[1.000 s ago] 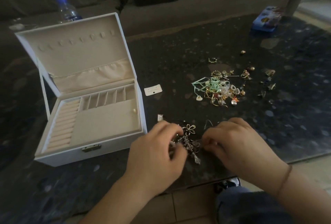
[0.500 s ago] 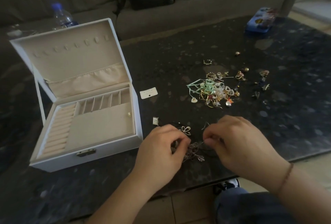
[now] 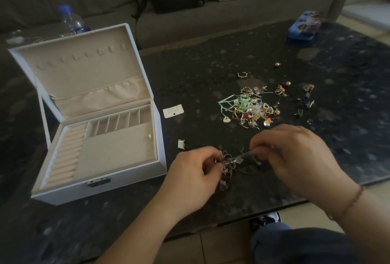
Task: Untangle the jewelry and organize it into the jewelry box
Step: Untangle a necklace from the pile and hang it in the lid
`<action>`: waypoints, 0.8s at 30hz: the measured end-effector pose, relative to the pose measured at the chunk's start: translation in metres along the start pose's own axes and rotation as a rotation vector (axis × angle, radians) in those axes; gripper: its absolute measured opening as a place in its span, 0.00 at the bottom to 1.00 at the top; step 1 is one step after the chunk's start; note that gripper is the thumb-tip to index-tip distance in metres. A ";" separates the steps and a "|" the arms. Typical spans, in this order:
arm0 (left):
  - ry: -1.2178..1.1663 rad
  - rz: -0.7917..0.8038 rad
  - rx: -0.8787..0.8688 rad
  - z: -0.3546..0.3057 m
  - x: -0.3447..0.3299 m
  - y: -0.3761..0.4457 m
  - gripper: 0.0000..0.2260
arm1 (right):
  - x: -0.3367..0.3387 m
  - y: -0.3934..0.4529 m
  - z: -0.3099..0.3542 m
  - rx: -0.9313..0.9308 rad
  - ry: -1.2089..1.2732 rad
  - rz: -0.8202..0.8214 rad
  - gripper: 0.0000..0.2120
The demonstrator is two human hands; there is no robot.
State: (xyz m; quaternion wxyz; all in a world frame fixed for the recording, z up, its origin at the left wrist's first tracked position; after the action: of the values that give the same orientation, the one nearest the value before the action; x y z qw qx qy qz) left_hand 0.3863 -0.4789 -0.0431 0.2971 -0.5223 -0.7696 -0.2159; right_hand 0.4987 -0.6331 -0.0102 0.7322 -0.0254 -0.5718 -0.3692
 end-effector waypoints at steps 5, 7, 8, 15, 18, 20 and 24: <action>-0.219 -0.058 0.049 0.003 0.012 0.006 0.08 | -0.010 -0.001 -0.003 0.037 -0.008 0.155 0.09; -0.245 -0.049 0.044 0.002 0.013 0.006 0.09 | -0.012 -0.002 0.005 0.078 0.040 0.205 0.06; -0.220 -0.061 0.022 0.001 0.014 0.006 0.10 | -0.012 -0.002 0.008 0.060 0.080 0.213 0.14; -0.253 -0.128 -0.025 0.000 0.020 0.006 0.16 | -0.004 0.000 -0.001 -0.222 0.316 -0.104 0.06; -0.305 -0.094 -0.020 -0.003 0.018 0.006 0.15 | -0.010 0.003 0.007 -0.228 0.521 0.013 0.07; -0.346 -0.057 -0.026 -0.006 0.016 0.006 0.13 | -0.016 0.005 0.015 -0.195 0.547 0.090 0.08; -0.443 0.087 -0.024 -0.005 0.014 0.007 0.09 | -0.020 0.006 0.016 -0.199 0.571 0.141 0.10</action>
State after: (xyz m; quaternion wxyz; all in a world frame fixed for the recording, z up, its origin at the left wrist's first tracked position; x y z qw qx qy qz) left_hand 0.3902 -0.4700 -0.0299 0.1236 -0.5930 -0.7904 -0.0920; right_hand 0.4872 -0.6111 -0.0195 0.8811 -0.0320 -0.3006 -0.3638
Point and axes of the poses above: each hand's wrist, its own y-axis towards the middle knuckle, its own x-axis out of the back of the hand, z = x × y, the point moved 5 cm from there along y, towards the middle knuckle, and after that the axes turned 1 degree about -y, right-handed, at the moved point
